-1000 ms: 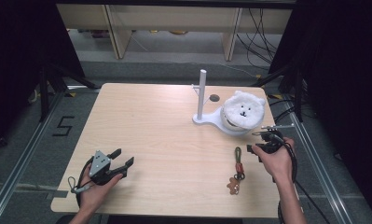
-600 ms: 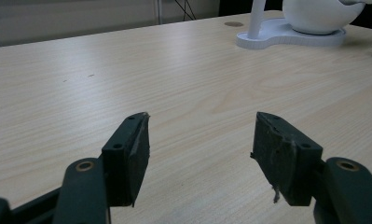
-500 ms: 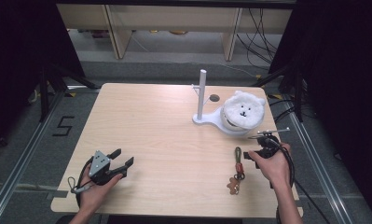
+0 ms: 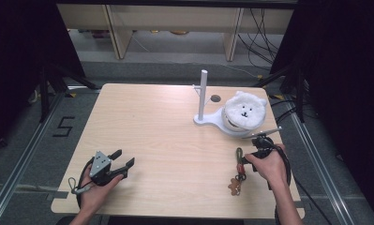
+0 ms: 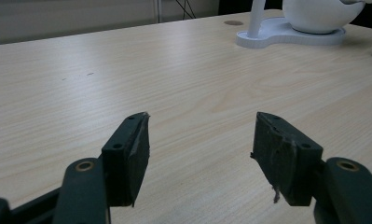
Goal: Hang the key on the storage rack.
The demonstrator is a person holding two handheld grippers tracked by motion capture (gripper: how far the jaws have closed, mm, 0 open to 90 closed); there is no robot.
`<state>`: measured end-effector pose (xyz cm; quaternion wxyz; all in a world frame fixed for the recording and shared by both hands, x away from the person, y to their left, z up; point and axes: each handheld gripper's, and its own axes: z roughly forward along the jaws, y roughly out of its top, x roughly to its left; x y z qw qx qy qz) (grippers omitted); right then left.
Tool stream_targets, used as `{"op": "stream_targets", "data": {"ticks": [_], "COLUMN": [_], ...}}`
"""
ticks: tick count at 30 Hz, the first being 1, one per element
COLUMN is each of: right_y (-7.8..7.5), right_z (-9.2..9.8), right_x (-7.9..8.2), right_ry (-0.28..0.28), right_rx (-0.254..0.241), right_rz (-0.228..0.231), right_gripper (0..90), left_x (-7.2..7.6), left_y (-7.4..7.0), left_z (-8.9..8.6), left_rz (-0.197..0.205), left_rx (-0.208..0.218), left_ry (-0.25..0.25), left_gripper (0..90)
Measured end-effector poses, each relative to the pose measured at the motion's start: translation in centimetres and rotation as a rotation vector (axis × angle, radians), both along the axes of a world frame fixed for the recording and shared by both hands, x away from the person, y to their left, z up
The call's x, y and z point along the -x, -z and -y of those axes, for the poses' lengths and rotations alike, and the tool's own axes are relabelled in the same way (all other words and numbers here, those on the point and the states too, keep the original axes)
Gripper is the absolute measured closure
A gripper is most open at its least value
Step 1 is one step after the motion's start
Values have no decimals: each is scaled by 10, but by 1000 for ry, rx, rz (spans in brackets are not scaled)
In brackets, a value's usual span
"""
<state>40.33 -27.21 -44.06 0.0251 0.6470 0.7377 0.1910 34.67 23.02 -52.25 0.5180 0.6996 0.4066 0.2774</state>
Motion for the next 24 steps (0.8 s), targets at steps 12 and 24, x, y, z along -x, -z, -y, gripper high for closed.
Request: {"op": "stream_targets", "data": {"ticks": [12, 24], "right_y": [20, 32], "right_z": [-10, -15], "right_x": [-12, -17], "right_ry": [-10, -30], "right_rx": [52, 82], "right_rz": [-90, -134], "right_gripper": [592, 631], "left_x": [1, 2], "left_y": [0, 0], "left_z": [0, 0], "left_rz": [9, 6], "left_rx": [9, -3], "left_ry": [11, 8], "left_gripper": [358, 358]}}
